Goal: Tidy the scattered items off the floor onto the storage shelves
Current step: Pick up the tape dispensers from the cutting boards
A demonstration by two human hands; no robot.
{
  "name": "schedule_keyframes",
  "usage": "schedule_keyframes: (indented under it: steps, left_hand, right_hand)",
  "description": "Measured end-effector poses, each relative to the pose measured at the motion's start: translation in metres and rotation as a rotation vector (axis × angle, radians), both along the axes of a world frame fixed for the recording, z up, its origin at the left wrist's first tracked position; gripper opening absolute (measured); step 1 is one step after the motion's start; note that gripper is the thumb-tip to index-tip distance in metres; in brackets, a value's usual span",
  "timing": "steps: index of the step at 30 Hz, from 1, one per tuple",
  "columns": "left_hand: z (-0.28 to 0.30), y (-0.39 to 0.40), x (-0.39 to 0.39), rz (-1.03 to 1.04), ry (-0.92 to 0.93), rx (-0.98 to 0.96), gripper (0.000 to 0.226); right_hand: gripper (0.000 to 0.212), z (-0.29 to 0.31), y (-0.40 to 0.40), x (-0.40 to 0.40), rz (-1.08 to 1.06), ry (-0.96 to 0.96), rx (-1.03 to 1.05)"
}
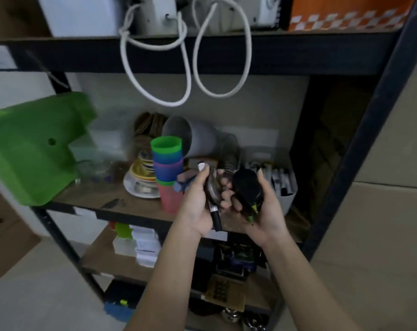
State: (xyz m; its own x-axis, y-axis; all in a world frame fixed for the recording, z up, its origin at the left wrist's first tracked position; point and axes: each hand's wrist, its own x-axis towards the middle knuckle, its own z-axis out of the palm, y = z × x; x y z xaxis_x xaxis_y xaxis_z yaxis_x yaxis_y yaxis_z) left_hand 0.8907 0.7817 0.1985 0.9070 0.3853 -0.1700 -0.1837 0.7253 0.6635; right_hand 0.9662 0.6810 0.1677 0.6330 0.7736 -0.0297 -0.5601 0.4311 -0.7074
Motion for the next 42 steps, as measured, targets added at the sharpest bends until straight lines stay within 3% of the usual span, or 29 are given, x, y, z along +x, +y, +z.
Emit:
schedule_keyframes:
  steps: [4, 7, 10, 14, 15, 18, 22, 24, 31, 34, 38, 42]
  left_hand:
    - [0.019, -0.001, 0.033, -0.036, 0.095, 0.079, 0.034]
    - [0.029, 0.008, 0.067, -0.084, 0.267, 0.168, 0.027]
    - [0.036, 0.016, 0.102, -0.125, 0.336, 0.180, 0.021]
    - [0.030, 0.015, 0.155, -0.152, 0.352, 0.346, 0.016]
    - [0.025, 0.015, 0.164, -0.168, 0.389, 0.413, 0.016]
    - [0.002, 0.016, 0.194, -0.167, 0.476, 0.601, 0.043]
    - [-0.005, 0.012, 0.199, -0.097, 0.496, 0.741, 0.053]
    - [-0.010, 0.014, 0.204, -0.083, 0.494, 0.737, 0.065]
    - [-0.008, 0.019, 0.206, -0.087, 0.280, 0.660, 0.028]
    - [-0.007, 0.022, 0.207, -0.105, 0.218, 0.654, 0.033]
    - [0.001, 0.022, 0.213, -0.109, 0.218, 0.575, 0.010]
    - [0.007, 0.025, 0.219, -0.184, 0.281, 0.512, 0.013]
  right_hand:
    - [0.059, 0.017, -0.007, 0.015, -0.173, -0.027, -0.053]
    - [0.047, 0.030, -0.011, 0.039, -0.439, 0.126, -0.172]
    - [0.043, 0.046, -0.015, 0.068, -0.509, 0.223, -0.234]
    - [0.024, 0.055, -0.008, 0.102, -0.540, 0.063, -0.431]
    - [0.028, 0.053, -0.005, 0.108, -0.575, 0.012, -0.488]
    - [0.055, 0.045, -0.001, 0.122, -0.627, -0.122, -0.639]
    - [0.055, 0.046, -0.001, 0.126, -0.668, -0.404, -0.880]
    - [0.054, 0.043, 0.000, 0.132, -0.646, -0.474, -0.946]
    - [0.056, 0.025, 0.000, 0.142, -0.687, -0.524, -0.947]
    - [0.057, 0.022, -0.003, 0.144, -0.746, -0.514, -0.927]
    - [0.054, 0.020, -0.004, 0.150, -0.733, -0.497, -0.894]
    - [0.054, 0.016, -0.001, 0.147, -0.613, -0.463, -0.784]
